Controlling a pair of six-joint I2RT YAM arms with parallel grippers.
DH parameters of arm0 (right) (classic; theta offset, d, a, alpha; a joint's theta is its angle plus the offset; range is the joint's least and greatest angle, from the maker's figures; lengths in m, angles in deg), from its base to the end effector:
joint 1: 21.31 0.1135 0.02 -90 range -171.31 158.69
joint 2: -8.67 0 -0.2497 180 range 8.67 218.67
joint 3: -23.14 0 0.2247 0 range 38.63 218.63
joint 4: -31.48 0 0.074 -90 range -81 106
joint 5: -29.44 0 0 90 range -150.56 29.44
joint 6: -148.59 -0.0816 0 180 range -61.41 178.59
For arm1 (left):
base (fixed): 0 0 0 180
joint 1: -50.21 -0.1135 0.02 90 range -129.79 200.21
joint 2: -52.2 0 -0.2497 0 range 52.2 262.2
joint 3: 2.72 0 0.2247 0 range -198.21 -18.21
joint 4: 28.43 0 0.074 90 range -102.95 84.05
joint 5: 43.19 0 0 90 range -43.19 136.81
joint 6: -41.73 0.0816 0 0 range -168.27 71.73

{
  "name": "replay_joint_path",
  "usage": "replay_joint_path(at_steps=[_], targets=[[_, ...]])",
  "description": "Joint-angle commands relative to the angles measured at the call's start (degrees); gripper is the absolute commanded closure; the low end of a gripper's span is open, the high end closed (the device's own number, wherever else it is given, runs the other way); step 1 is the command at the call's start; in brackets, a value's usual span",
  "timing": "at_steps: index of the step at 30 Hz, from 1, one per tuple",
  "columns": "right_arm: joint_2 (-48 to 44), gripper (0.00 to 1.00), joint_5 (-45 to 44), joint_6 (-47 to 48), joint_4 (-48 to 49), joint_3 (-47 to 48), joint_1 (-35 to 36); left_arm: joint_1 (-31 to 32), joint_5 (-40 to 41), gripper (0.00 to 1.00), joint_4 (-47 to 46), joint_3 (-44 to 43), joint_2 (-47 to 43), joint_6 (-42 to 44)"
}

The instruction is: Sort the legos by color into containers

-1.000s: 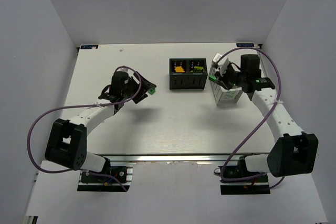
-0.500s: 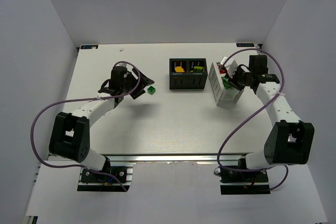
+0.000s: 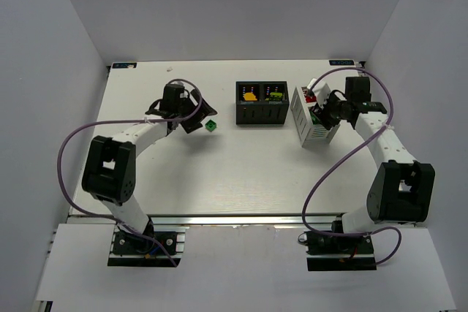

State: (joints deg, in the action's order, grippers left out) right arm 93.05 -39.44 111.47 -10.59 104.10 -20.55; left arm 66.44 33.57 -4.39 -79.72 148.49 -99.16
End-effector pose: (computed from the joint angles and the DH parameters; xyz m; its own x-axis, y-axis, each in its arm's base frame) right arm 0.3247 0.0337 0.2415 -0.2191 -0.7468 -0.6280 -0.7285 0.5533 -0.4039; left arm 0.3510 -0.1217 0.1822 -0.7508 -0.5681 -0.3369 -0.2387 0.7090 -0.6636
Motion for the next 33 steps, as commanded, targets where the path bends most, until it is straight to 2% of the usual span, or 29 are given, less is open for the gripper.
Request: replay_joint_path(at_steps=[1,4,7,11,13,15,16,21,33], targets=[[-1.2,0.42,1.2,-1.4,3.2,1.4,-1.1,-0.3,2.8,0.14,4.2,-5.1,1.7,2.7],[-2.5,0.33,2.0,-2.2,4.3,1.7,-2.3,-0.3,4.9,0.14,7.5,-9.1,5.0,4.0],[-4.5,0.11,4.7,-6.1,7.2,2.0,-4.2,-0.3,7.2,0.14,11.7,-13.5,8.3,5.8],[-8.4,0.11,13.8,-13.5,14.5,-1.0,-6.7,-0.2,10.0,0.15,18.1,-19.3,12.4,9.0],[-8.6,0.11,18.6,-13.3,12.6,-1.1,-6.7,-0.2,10.5,0.17,20.0,-22.4,15.1,9.7],[-8.2,0.17,21.0,-12.8,10.8,-0.5,-6.7,0.1,10.8,0.19,22.9,-24.3,16.6,9.8],[-7.9,0.24,22.2,-14.1,10.4,-0.4,-6.7,0.3,10.9,0.20,23.5,-25.0,17.7,9.8],[-8.0,0.38,23.4,-16.9,11.4,-1.2,-6.7,2.4,12.0,0.20,29.1,-29.8,20.8,9.0],[-9.2,0.40,23.5,-20.1,14.7,-3.1,-6.9,6.4,21.1,0.18,46.8,-46.3,31.2,5.5]])
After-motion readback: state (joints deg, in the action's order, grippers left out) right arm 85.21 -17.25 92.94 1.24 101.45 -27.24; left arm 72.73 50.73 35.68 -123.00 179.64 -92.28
